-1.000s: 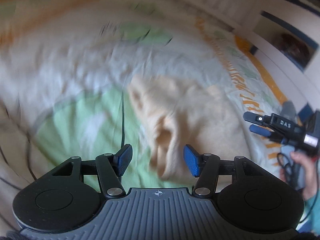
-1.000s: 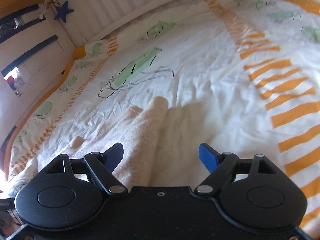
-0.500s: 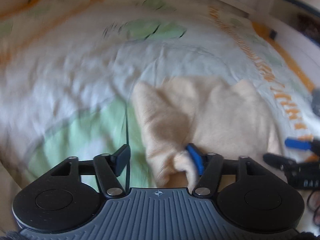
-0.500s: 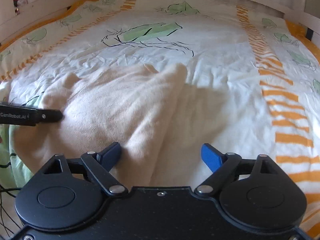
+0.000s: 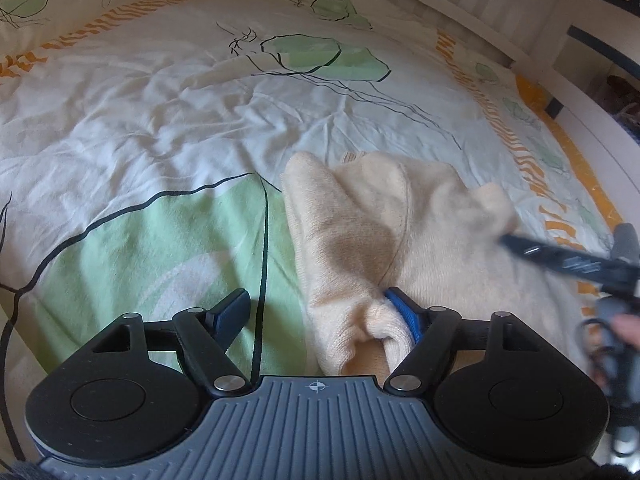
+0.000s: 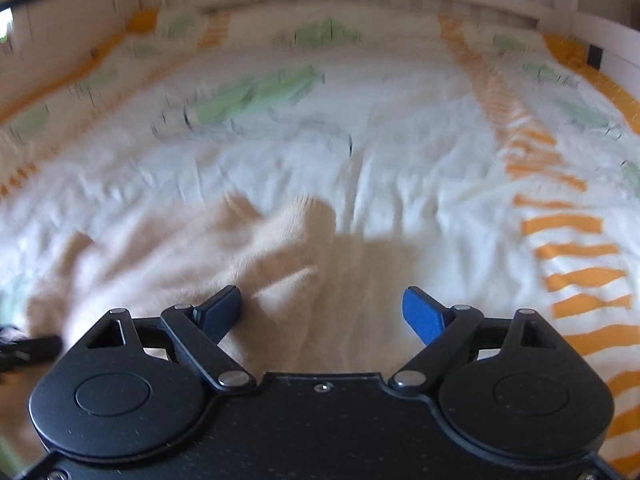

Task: Fold small clothes

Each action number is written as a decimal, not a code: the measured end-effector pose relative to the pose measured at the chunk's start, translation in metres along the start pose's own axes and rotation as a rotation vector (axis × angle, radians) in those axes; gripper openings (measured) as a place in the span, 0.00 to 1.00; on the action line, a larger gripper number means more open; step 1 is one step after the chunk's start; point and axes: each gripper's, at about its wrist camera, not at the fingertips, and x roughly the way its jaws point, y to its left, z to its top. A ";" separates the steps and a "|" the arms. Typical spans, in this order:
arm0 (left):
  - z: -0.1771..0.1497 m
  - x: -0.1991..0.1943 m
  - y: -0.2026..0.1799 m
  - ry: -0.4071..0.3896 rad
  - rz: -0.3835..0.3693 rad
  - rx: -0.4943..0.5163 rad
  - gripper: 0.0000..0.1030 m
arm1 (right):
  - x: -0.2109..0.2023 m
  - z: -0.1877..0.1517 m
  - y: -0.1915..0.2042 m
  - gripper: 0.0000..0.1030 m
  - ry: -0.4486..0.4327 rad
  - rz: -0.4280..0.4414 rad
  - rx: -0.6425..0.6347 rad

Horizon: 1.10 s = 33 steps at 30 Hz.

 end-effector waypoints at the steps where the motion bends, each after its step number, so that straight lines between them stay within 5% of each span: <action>1: 0.000 0.000 0.001 0.000 0.000 -0.001 0.72 | 0.008 -0.003 -0.001 0.91 -0.002 0.000 0.016; 6: 0.000 0.001 0.002 0.000 -0.001 -0.006 0.73 | 0.002 -0.006 -0.015 0.95 -0.007 0.020 0.094; 10: -0.001 0.001 0.003 0.001 -0.004 -0.009 0.73 | -0.020 -0.003 -0.009 0.94 -0.101 0.008 0.076; 14: -0.001 0.001 0.001 0.000 0.000 -0.007 0.73 | 0.005 0.004 0.007 0.94 -0.054 -0.011 -0.003; 22: -0.001 0.001 0.002 -0.002 -0.004 -0.007 0.74 | 0.033 0.021 -0.005 0.94 -0.029 -0.024 0.066; 33: 0.001 -0.012 -0.010 -0.064 0.012 0.053 0.73 | -0.058 -0.005 0.022 0.99 -0.250 -0.088 -0.098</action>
